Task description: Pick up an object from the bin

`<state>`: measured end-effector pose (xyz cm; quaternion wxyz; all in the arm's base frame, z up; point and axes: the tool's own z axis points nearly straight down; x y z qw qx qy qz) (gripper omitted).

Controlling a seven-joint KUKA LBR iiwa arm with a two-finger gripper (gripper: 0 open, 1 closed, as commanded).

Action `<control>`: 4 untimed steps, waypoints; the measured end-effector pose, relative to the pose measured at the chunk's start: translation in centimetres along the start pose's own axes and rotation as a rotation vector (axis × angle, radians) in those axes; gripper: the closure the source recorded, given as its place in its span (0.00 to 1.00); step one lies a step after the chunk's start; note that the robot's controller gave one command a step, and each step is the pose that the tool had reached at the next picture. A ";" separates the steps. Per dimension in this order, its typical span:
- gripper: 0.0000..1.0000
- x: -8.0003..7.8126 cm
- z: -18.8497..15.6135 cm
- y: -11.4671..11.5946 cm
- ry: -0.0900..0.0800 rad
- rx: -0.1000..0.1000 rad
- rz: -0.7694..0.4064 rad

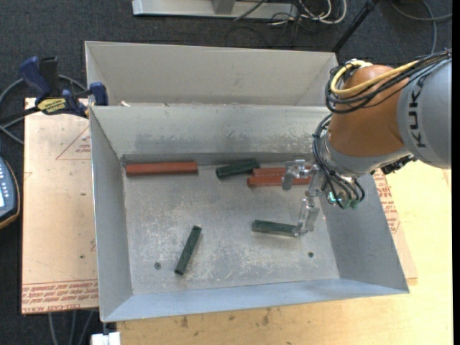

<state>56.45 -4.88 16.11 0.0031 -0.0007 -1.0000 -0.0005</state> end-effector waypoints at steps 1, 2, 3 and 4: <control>0.00 2.4 9.6 0.3 0.001 0.000 -0.020; 1.00 2.1 9.1 0.3 -0.008 0.001 -0.023; 1.00 -1.5 -1.2 1.7 -0.020 0.002 -0.065; 1.00 -1.7 -10.4 2.1 -0.019 0.002 -0.060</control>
Offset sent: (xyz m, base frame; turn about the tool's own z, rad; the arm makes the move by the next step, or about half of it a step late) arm -0.0227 0.0020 -0.0911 -0.0214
